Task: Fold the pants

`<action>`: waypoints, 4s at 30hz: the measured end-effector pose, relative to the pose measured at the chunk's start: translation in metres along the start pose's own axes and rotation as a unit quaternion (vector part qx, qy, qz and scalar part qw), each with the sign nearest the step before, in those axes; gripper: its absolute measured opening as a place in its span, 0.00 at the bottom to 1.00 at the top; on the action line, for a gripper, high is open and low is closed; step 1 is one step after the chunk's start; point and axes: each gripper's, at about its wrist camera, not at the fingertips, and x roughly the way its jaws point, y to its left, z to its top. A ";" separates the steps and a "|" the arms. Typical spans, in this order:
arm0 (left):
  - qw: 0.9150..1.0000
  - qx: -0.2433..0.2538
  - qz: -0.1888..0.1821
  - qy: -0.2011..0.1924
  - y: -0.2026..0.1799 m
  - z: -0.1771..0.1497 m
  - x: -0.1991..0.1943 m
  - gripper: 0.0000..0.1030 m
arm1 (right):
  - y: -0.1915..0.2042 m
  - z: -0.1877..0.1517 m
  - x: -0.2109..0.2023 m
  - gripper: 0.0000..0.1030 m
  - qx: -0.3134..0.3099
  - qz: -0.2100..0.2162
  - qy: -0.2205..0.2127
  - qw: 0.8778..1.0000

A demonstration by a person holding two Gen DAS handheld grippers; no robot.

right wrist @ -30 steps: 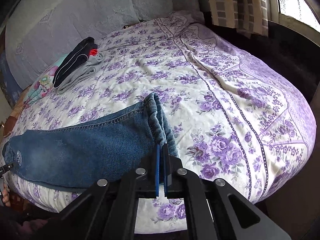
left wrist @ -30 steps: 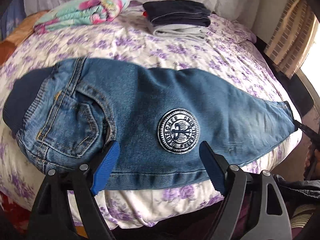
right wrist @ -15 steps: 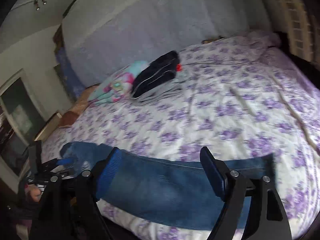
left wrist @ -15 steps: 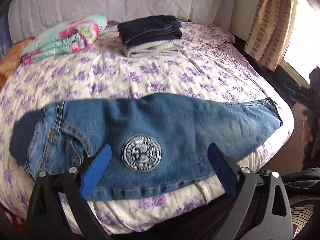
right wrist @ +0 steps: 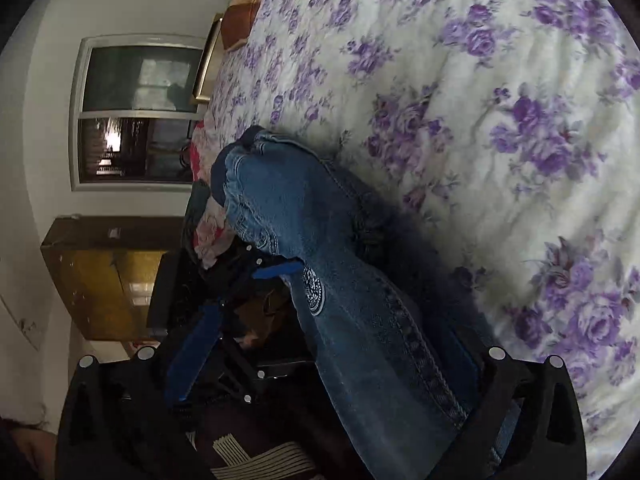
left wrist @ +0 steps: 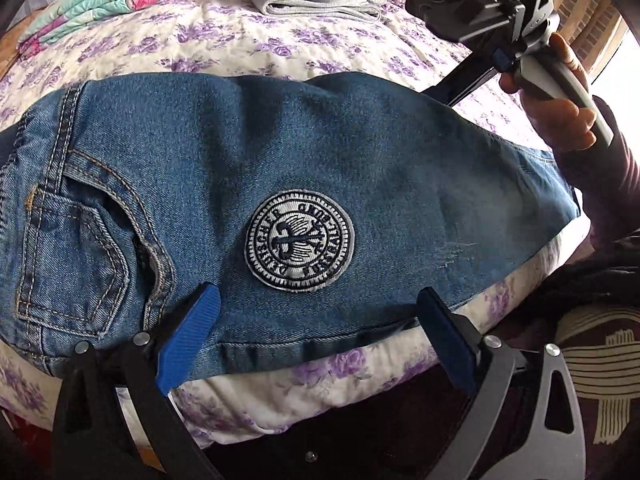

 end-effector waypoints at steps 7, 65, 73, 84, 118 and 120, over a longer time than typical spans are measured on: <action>0.999 0.023 0.010 0.022 -0.007 0.009 0.009 0.95 | 0.002 0.018 0.031 0.97 0.002 0.076 -0.026 0.997; 0.991 0.030 0.067 -0.108 -0.030 0.001 -0.003 0.93 | -0.033 -0.291 -0.046 0.86 0.094 -0.552 -0.421 0.714; 0.991 -0.015 0.075 -0.112 -0.027 0.005 0.003 0.95 | -0.020 -0.373 -0.080 0.86 0.109 -0.458 -0.579 0.666; 0.974 0.054 0.063 -0.210 -0.082 -0.002 -0.045 0.95 | -0.092 -0.444 -0.093 0.85 0.186 -0.311 -0.679 0.638; 0.979 0.090 0.119 -0.142 -0.187 0.067 0.109 0.96 | -0.075 -0.438 -0.109 0.19 0.086 -0.255 -0.702 0.659; 0.979 0.085 0.111 -0.145 -0.186 0.067 0.108 0.96 | -0.046 -0.423 -0.109 0.18 0.044 -0.277 -0.690 0.667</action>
